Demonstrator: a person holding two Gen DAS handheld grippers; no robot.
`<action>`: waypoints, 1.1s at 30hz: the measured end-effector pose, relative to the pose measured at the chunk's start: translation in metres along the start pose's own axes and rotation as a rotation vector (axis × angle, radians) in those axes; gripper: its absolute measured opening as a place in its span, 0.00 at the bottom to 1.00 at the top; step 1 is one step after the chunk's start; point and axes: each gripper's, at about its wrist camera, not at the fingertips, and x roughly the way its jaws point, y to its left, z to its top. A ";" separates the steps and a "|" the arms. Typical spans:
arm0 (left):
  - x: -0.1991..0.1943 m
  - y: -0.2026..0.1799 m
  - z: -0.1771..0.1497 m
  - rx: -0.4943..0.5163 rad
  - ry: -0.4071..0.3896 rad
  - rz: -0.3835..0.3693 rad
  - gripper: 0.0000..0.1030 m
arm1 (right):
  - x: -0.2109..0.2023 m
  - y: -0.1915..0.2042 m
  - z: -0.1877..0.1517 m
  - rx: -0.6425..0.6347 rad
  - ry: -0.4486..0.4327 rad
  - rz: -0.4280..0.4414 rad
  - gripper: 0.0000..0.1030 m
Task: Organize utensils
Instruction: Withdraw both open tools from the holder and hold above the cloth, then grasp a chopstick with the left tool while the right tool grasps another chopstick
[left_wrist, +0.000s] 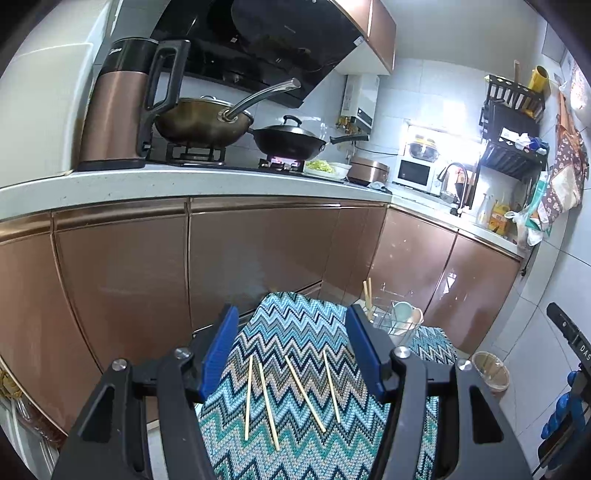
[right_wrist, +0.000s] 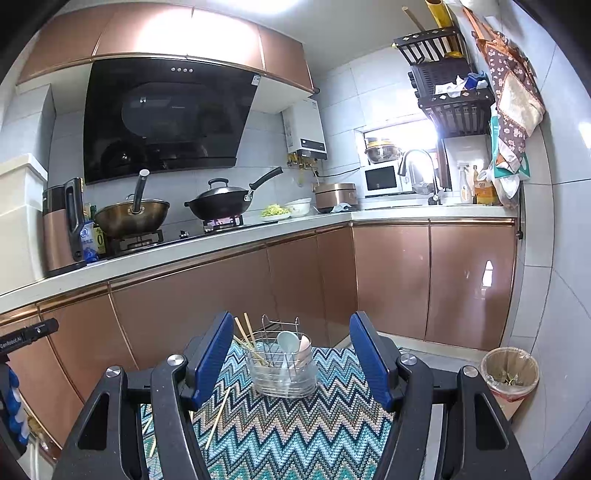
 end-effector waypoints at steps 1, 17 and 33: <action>-0.001 0.000 -0.002 -0.004 0.000 0.005 0.57 | -0.001 -0.001 -0.001 0.002 0.000 0.003 0.61; -0.014 -0.027 -0.035 0.077 -0.019 0.120 0.57 | -0.007 -0.012 -0.020 0.031 0.029 -0.006 0.61; 0.016 -0.037 -0.046 0.147 -0.006 0.121 0.57 | 0.034 -0.012 -0.040 0.019 0.138 -0.021 0.61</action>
